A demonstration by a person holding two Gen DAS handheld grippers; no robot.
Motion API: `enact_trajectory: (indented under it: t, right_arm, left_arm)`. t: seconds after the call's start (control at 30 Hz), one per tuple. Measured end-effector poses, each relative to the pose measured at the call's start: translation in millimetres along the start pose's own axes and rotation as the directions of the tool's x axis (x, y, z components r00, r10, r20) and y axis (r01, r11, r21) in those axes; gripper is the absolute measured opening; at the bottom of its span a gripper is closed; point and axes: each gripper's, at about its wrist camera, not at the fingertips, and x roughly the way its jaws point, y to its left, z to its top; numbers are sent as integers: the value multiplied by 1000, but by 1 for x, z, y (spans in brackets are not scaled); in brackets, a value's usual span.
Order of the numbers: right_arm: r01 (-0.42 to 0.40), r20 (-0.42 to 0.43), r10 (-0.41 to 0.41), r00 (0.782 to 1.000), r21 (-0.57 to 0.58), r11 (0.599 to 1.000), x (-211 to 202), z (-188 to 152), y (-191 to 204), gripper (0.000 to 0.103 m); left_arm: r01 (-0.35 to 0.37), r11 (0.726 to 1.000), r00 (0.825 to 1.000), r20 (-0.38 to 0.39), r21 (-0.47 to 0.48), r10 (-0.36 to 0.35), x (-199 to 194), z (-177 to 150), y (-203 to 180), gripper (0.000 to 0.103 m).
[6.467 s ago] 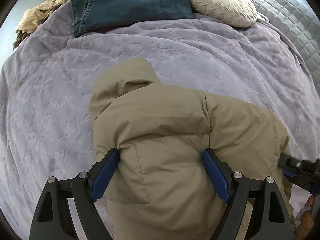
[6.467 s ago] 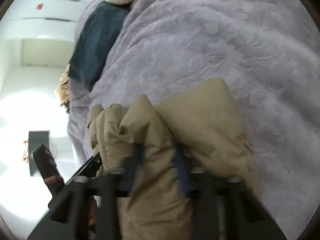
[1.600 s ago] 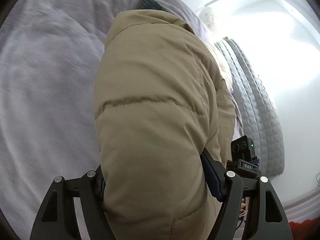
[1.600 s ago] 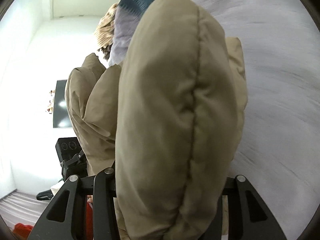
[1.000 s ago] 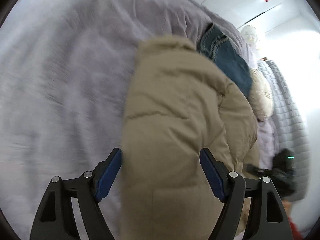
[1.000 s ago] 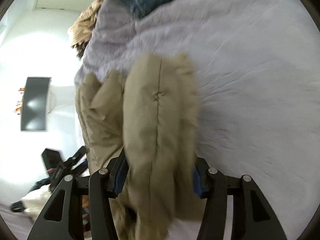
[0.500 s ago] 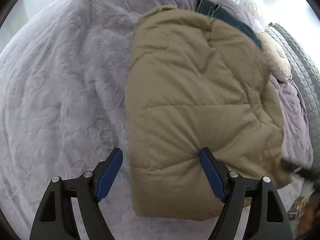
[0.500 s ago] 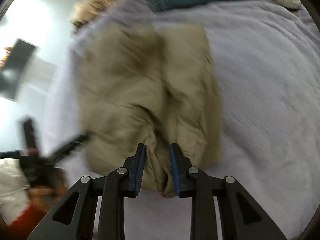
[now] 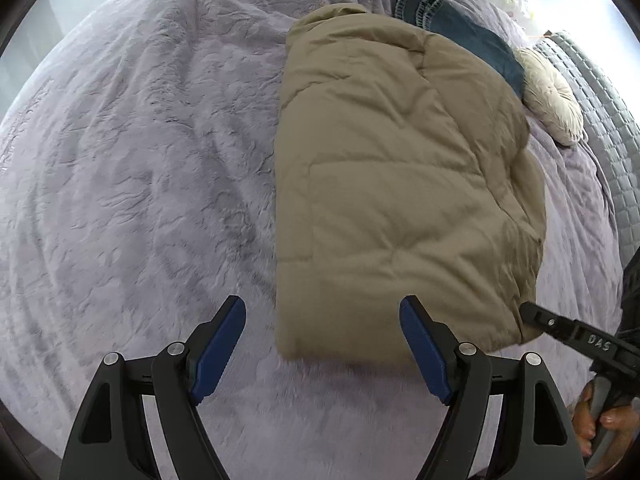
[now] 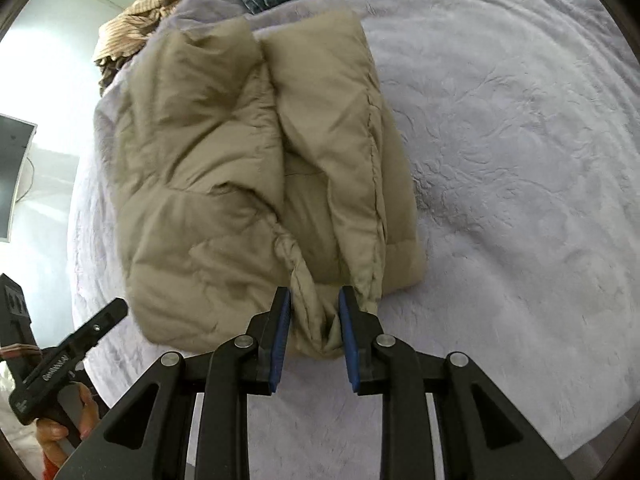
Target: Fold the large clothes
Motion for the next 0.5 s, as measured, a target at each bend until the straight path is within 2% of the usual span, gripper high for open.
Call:
enact_trajectory:
  t: [0.23, 0.5]
  right_arm:
    - [14, 18, -14, 1000, -10, 1000, -36, -28, 9, 28]
    - [20, 12, -20, 1000, -11, 1000, -57, -56, 10, 28]
  left_arm:
    - [-36, 999, 999, 8, 29, 35, -22, -17, -6, 80]
    - [-48, 997, 999, 28, 64, 46, -44, -35, -17, 80]
